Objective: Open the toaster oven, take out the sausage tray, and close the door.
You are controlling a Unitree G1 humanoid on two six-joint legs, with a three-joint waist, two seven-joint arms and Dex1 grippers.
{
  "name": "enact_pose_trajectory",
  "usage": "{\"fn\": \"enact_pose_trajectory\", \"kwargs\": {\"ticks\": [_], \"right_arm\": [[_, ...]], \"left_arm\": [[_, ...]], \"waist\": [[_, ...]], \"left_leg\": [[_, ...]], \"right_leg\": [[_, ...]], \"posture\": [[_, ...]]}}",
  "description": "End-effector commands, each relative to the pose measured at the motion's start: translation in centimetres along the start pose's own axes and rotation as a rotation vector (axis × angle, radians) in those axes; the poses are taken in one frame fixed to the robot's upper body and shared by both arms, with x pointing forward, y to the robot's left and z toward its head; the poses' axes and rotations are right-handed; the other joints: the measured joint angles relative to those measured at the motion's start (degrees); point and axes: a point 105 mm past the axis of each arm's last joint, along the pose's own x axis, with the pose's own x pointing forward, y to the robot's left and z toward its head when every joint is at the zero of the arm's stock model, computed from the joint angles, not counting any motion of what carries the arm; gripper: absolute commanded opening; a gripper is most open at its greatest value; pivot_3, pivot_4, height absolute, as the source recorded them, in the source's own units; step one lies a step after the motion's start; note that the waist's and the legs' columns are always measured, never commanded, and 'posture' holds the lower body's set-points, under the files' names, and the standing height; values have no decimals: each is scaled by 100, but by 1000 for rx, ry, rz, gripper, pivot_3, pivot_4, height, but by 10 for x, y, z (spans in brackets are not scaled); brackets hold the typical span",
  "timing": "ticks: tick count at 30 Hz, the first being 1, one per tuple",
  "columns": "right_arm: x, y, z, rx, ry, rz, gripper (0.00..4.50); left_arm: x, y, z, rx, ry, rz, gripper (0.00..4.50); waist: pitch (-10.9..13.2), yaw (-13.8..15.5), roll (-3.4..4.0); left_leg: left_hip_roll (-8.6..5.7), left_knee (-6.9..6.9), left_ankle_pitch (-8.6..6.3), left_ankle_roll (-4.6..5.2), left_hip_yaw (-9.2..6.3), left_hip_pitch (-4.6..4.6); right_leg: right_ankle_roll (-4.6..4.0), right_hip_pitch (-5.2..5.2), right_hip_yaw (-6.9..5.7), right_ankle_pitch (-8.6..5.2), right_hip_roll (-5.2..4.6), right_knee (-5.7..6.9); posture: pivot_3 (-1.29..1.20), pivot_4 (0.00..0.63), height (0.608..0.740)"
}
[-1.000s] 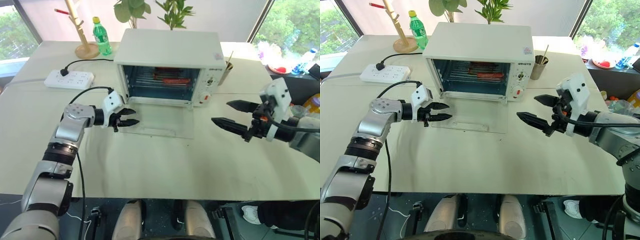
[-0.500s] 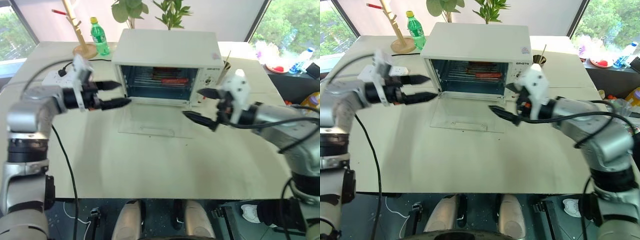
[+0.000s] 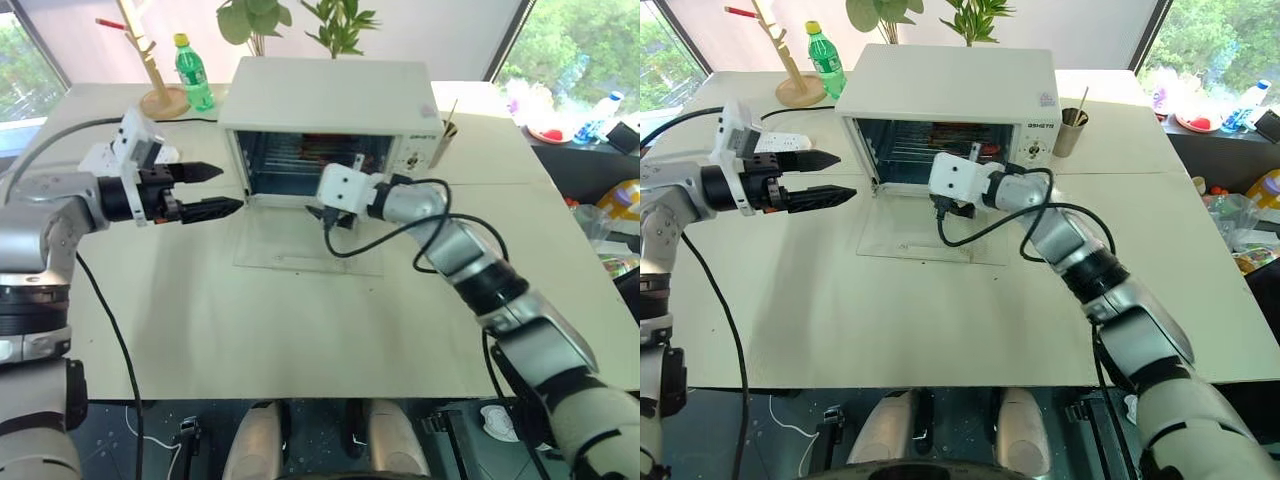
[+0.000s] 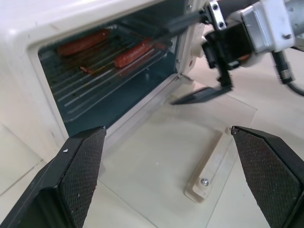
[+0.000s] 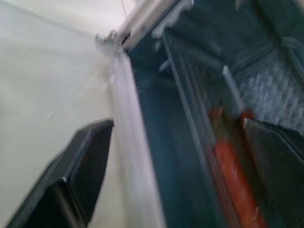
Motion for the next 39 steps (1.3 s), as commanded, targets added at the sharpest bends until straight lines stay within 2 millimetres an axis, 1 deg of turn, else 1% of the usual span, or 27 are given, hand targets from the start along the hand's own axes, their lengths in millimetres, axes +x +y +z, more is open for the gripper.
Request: {"fn": "enact_pose_trajectory", "kwargs": {"ticks": [1,5,10,13,16,17,18,27,30,31,36,39], "right_arm": [[15,-8,6,-107,-24,-30,4500],[31,-7,5,-158,-19,-38,4500],[42,-11,3,-187,11,-65,4500],[45,-16,1,-196,34,-94,3738],[46,-19,-1,-200,49,-115,2279],[46,-20,-2,-198,56,-120,1664],[46,-20,-3,-197,65,-123,1285],[46,-22,-10,-200,106,-145,1285],[46,-22,-11,-195,105,-145,495],[46,-22,-11,-195,105,-146,51],[45,-20,-10,-201,91,-139,51],[45,-19,-8,-213,71,-136,51]], "left_arm": [[0,-2,11,58,-26,1,4475],[5,-2,12,62,-34,3,4475],[7,-2,15,69,-46,3,4475],[8,-2,15,70,-47,4,4500],[9,-2,15,70,-49,4,4500],[10,-3,15,70,-49,4,4500],[10,-3,15,71,-48,3,4500],[14,-2,15,70,-50,-1,4500],[15,0,15,67,-51,-2,4500],[16,0,15,67,-51,-2,4500],[22,4,16,46,-54,-29,4500],[27,8,12,29,-39,-55,4500]], "waist": [[0,-2,0],[0,4,0],[0,-10,0],[0,-15,1],[1,-15,1],[1,-15,1],[1,-15,1],[1,-16,1],[1,-17,1],[0,-18,0],[0,-17,1],[0,-18,0]], "left_leg": [[0,0,4,-7,0,0],[-1,-1,11,-19,1,-1],[0,-2,13,-23,2,0],[0,-3,15,-26,3,0],[0,-3,16,-28,3,0],[0,-3,16,-28,3,0],[0,-3,16,-28,4,0],[0,-4,16,-28,4,0],[0,-4,16,-28,4,0],[0,-4,16,-28,4,1],[0,-4,16,-28,5,1],[0,-5,16,-28,5,2]], "right_leg": [[0,0,0,0,0,0],[0,0,1,0,-1,0],[-1,-1,4,0,-1,1],[-1,-1,6,0,-1,1],[-1,-2,7,0,-1,1],[-1,-2,8,0,-1,1],[-1,-2,8,0,-1,1],[-1,-2,9,0,0,2],[-1,-2,9,0,0,2],[-1,-2,9,0,-1,2],[-1,-3,9,0,1,3],[-1,-3,9,0,1,4]], "posture": [[0,150,717],[0,150,717],[0,150,717],[0,150,717],[0,150,717],[0,150,717],[0,150,717],[0,150,717],[0,150,717],[0,150,717],[0,150,717],[0,150,717]]}}
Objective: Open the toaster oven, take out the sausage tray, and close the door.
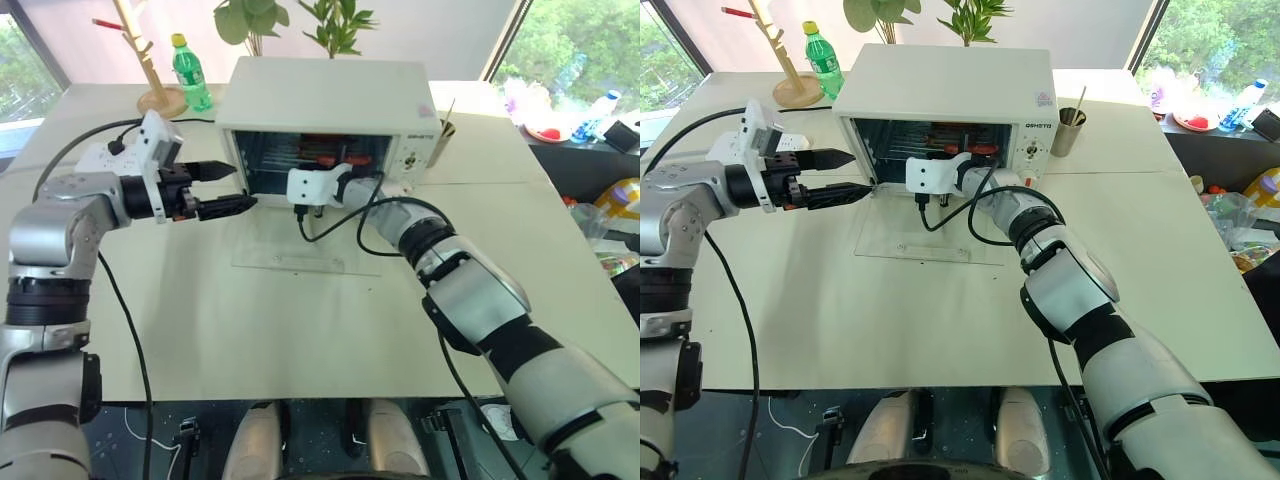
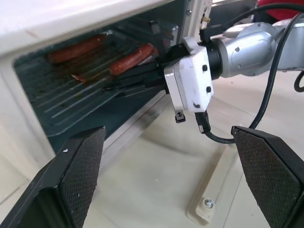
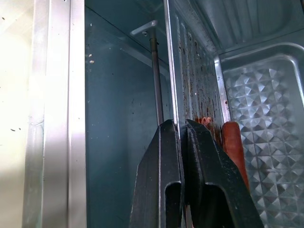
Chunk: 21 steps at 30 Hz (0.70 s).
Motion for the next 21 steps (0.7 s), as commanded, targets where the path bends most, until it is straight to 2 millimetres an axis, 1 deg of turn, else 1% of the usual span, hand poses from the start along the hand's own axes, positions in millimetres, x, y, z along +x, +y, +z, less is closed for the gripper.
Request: {"fn": "enact_pose_trajectory", "kwargs": {"ticks": [1,7,12,21], "right_arm": [[0,-17,15,-7,-72,-55,51],[-3,-16,24,-13,-130,-56,51],[-11,-12,34,-10,-204,-65,51],[-40,3,39,-21,-241,-59,51]], "left_arm": [[4,5,10,35,-8,-25,4500],[17,22,9,38,11,-27,4500],[25,32,12,41,15,-28,4500],[32,37,11,47,24,-52,4500]], "waist": [[0,1,0],[0,0,0],[0,-8,-1],[-1,2,-2]], "left_leg": [[0,0,0,0,0,0],[-1,-2,0,0,5,-1],[-2,-3,0,0,9,-3],[-1,3,-2,3,12,1]], "right_leg": [[0,0,0,0,1,0],[0,-1,1,0,1,16],[0,-8,4,0,1,22],[1,-13,8,0,0,41]], "posture": [[0,150,717],[0,150,717],[0,150,717],[0,150,717]]}}
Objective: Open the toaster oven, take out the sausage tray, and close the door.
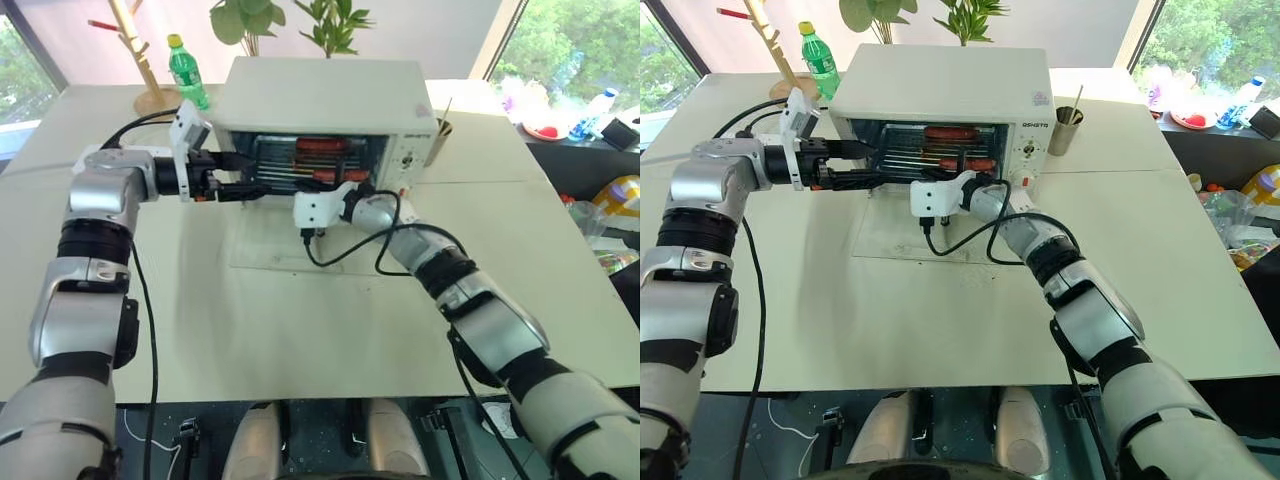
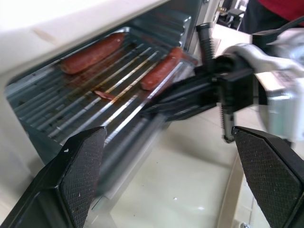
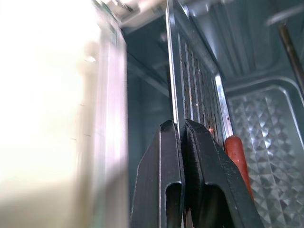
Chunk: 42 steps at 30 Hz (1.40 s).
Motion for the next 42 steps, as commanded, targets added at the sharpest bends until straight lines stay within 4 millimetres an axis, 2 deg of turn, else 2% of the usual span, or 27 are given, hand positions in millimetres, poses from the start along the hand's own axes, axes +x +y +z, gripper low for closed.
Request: {"fn": "enact_pose_trajectory", "kwargs": {"ticks": [1,9,16,19,22,26,32,34,37,42], "right_arm": [[-10,-20,21,-16,-70,-72,51],[-39,-6,29,-87,-92,-46,51],[-68,2,28,-125,-97,-26,51],[-81,9,28,-148,-107,-4,51],[-92,15,28,-153,-116,18,51],[-105,21,31,-160,-147,48,51],[-114,26,33,-176,-173,70,51],[-115,26,34,-189,-181,74,51],[-117,27,37,-205,-203,81,51],[-119,27,41,-206,-222,83,51]], "left_arm": [[-2,3,16,52,-22,8,4500],[-1,3,15,47,-17,-10,4500],[-5,6,13,29,-17,10,4500],[-13,3,16,-1,-33,-9,4500],[-30,-2,19,-71,-55,-23,4500],[-59,-18,7,-234,-46,-35,4500],[-78,-51,-18,-448,-38,-47,4500],[-79,-62,-27,-535,-53,-46,4500],[-71,-81,-44,-672,-96,-53,4500],[-58,-86,-48,-801,-169,-31,4500]], "waist": [[0,9,0],[1,44,-2],[3,60,-8],[5,56,-10],[6,44,-13],[6,16,-12],[9,71,-19],[8,61,-20],[7,53,-20],[5,64,-29]], "left_leg": [[0,1,-3,5,-1,0],[-1,2,-13,23,-1,-2],[-4,2,-15,25,-3,-3],[-4,4,-15,26,-4,-3],[-3,4,-16,27,-5,-2],[0,3,-16,27,-4,1],[4,6,-16,27,-13,3],[3,8,-16,27,-17,3],[3,6,-16,27,-26,8],[3,9,-12,20,-28,10]], "right_leg": [[0,0,0,0,0,3],[0,0,0,0,-2,2],[1,0,0,-1,-4,0],[1,0,0,-1,-4,1],[1,0,0,-1,-3,1],[1,0,1,-2,-3,2],[1,1,5,-3,-5,-7],[1,3,6,-3,-6,-11],[1,4,12,-3,-6,-10],[1,7,12,-2,-6,-5]], "posture": [[0,150,717],[0,150,717],[0,150,717],[0,150,717],[0,150,717],[0,150,717],[0,150,717],[0,150,717],[0,150,717],[0,150,717]]}}
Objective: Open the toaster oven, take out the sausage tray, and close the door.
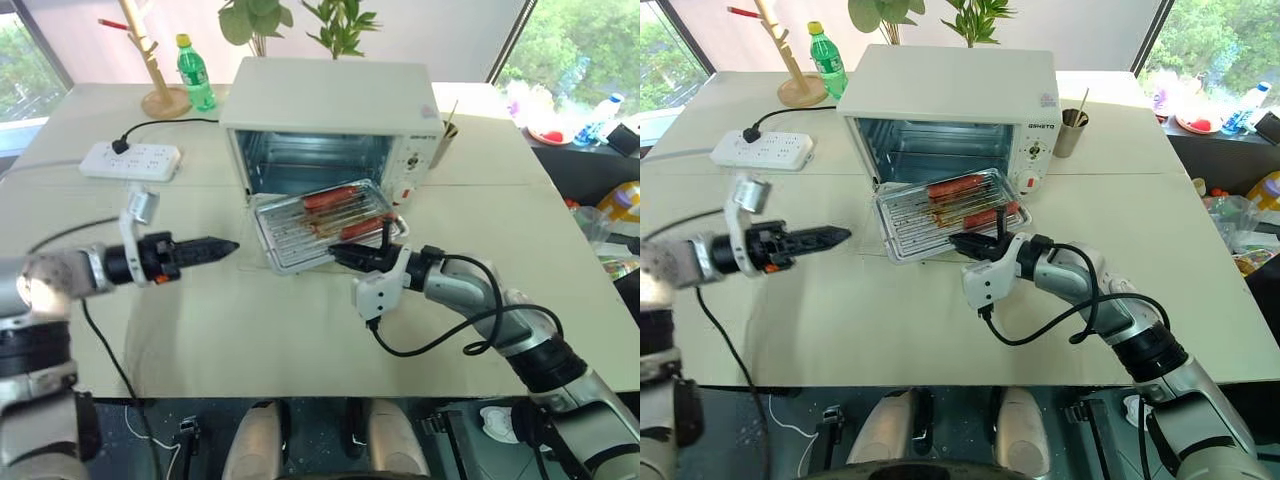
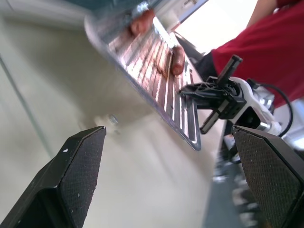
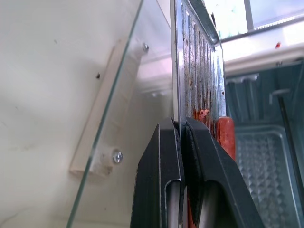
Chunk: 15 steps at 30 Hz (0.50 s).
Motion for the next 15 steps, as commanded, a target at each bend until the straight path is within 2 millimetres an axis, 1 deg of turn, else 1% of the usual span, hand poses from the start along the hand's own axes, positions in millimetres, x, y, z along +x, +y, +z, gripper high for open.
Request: {"fn": "enact_pose_trajectory", "kwargs": {"ticks": [1,5,15], "right_arm": [[-5,-18,13,-38,-53,-65,51],[-5,-19,17,-40,-68,-64,51],[-7,-21,23,-45,-92,-57,51]], "left_arm": [[2,-9,10,-25,-77,-4,4500],[13,-6,7,-98,-119,-9,4500],[50,-8,-5,-185,-74,-57,4500]], "waist": [[-1,-7,-1],[-1,-7,-2],[-2,-3,-4]], "left_leg": [[0,0,0,0,0,1],[0,-1,7,-13,1,7],[0,-2,19,-34,1,9]], "right_leg": [[0,1,0,0,0,1],[0,4,1,0,0,1],[-1,6,2,0,-1,-1]], "posture": [[0,150,717],[0,150,717],[0,150,717]]}}
